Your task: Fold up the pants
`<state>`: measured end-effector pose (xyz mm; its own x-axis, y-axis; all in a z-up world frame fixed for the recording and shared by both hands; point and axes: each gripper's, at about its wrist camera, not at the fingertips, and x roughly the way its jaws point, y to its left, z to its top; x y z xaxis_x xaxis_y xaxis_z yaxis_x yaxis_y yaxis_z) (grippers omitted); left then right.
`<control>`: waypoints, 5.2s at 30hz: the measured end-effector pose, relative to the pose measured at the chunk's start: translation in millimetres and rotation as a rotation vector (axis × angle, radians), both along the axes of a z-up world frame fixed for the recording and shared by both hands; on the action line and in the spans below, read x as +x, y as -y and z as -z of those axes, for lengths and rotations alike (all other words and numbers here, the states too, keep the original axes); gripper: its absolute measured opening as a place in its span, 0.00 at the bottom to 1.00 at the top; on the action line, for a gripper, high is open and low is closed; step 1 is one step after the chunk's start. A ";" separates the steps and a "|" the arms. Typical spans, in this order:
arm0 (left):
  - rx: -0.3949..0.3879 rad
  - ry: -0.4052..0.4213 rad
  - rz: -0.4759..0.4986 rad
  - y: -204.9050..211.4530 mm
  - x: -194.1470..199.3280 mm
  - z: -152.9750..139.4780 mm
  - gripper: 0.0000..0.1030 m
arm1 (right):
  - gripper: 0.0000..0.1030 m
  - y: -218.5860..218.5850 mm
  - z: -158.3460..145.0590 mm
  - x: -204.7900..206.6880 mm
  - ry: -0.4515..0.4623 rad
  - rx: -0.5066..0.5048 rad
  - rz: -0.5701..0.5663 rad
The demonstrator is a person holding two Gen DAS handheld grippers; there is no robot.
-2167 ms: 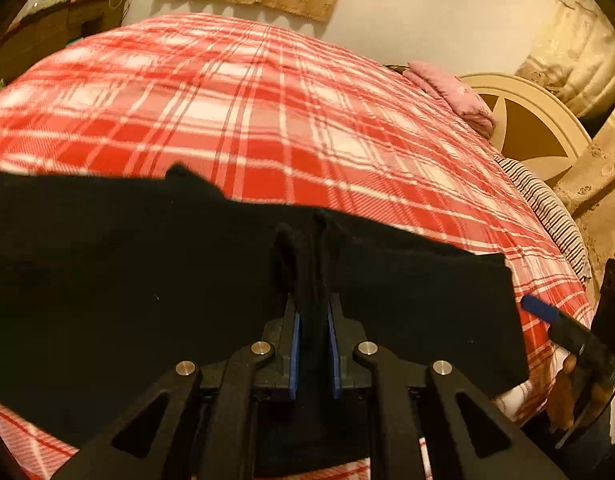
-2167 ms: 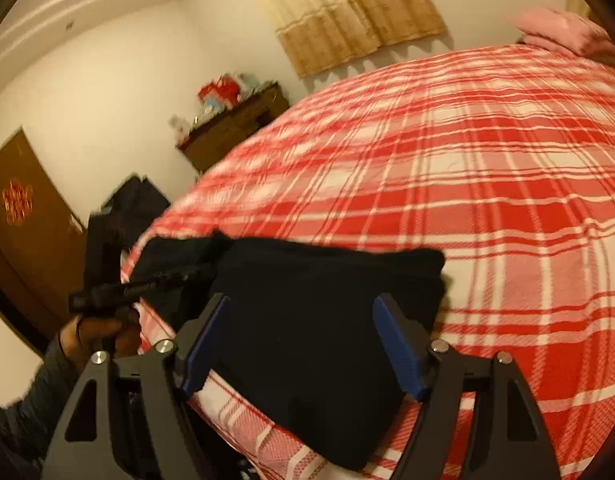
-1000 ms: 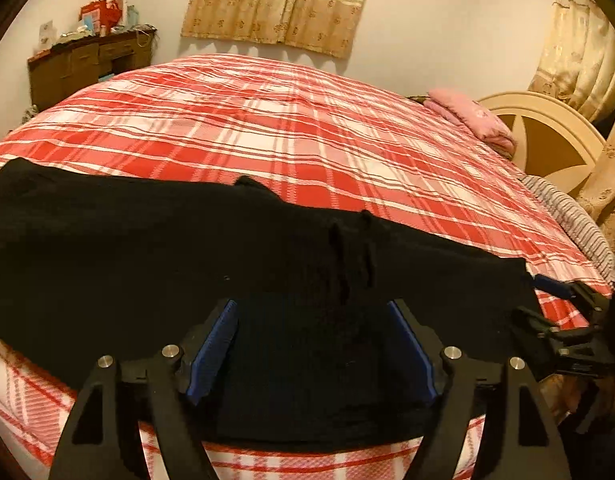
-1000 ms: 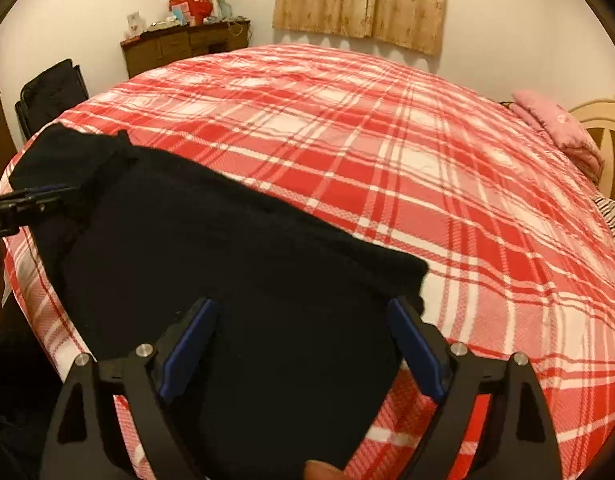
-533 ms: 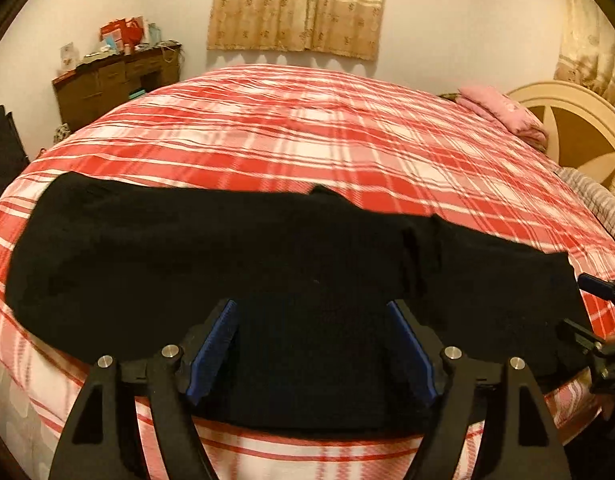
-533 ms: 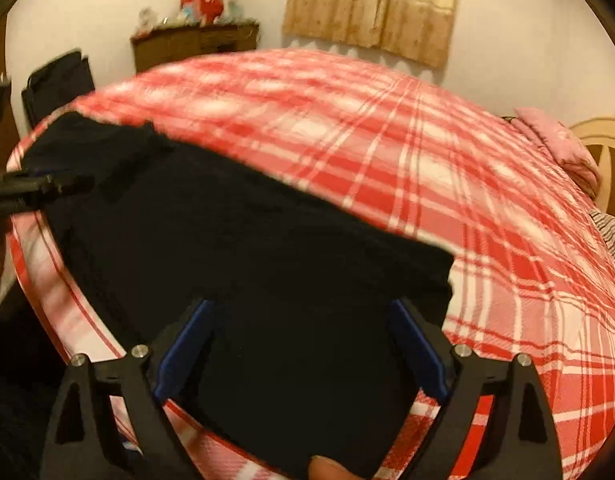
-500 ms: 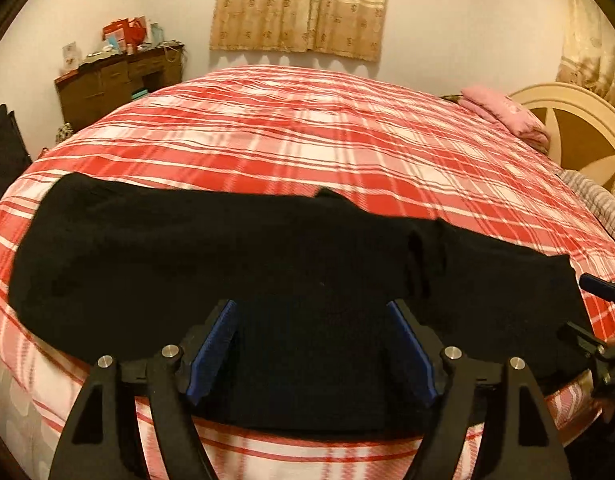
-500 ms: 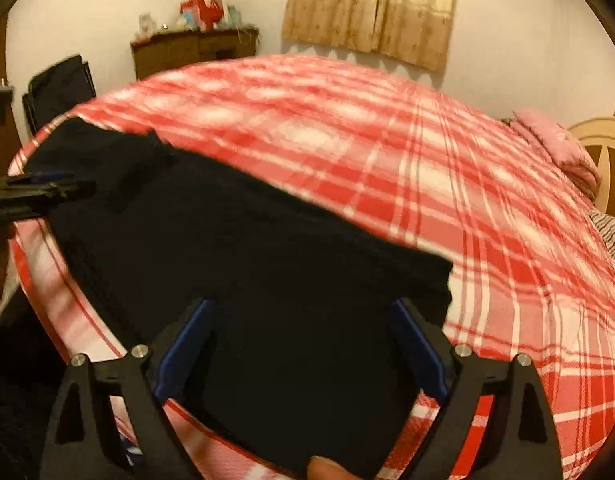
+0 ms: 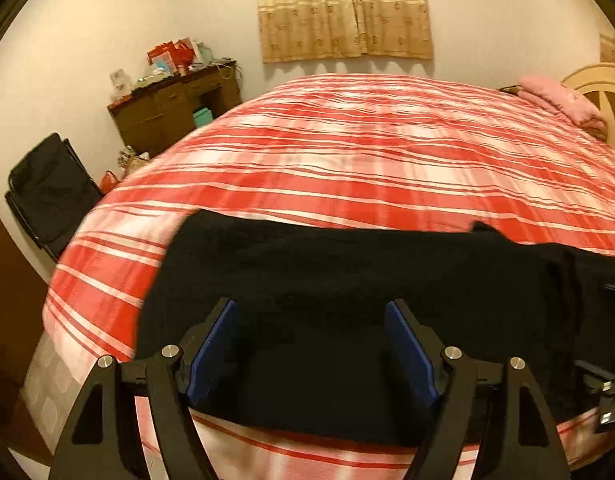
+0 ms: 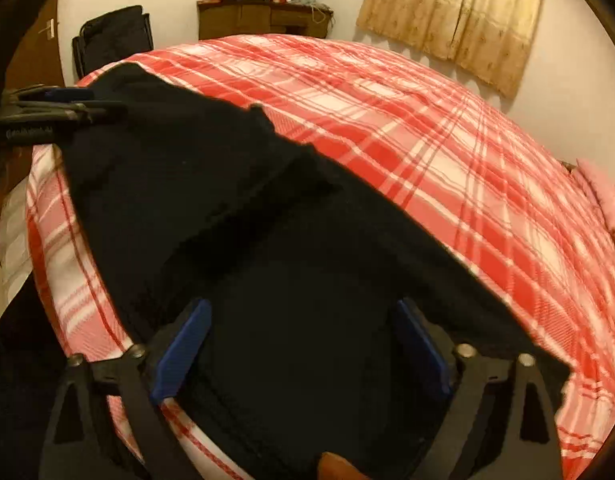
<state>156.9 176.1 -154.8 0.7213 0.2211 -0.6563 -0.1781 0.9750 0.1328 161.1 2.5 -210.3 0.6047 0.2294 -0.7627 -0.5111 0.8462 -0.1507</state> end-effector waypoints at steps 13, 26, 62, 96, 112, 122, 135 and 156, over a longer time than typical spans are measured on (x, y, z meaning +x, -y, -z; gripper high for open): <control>-0.146 -0.019 -0.069 -104.3 19.4 17.2 0.75 | 0.96 69.9 -39.4 -42.9 0.045 0.087 0.060; -0.286 -0.045 0.030 -105.3 23.0 14.5 0.34 | 0.96 116.3 -27.3 -50.8 0.027 0.171 0.195; -0.406 0.169 0.468 85.1 -16.6 -127.0 0.21 | 0.96 178.3 -56.2 -54.2 0.101 0.243 0.323; -0.222 -0.094 0.765 310.1 -9.4 -13.2 0.31 | 0.96 248.8 -44.6 -31.3 0.077 0.274 0.530; -0.130 0.119 0.561 238.7 -36.1 -43.7 0.77 | 1.00 230.1 -82.4 -61.2 0.229 0.363 0.444; -0.081 0.003 0.392 206.5 -12.8 -1.4 0.77 | 1.00 157.3 -49.8 -60.2 0.122 0.148 0.256; -0.104 -0.015 0.395 197.4 -12.4 8.0 0.77 | 1.00 184.5 -19.8 -53.2 0.014 0.093 0.343; -0.130 -0.010 0.408 190.6 -21.0 13.2 0.77 | 0.81 167.9 -53.7 -22.8 0.061 0.187 0.354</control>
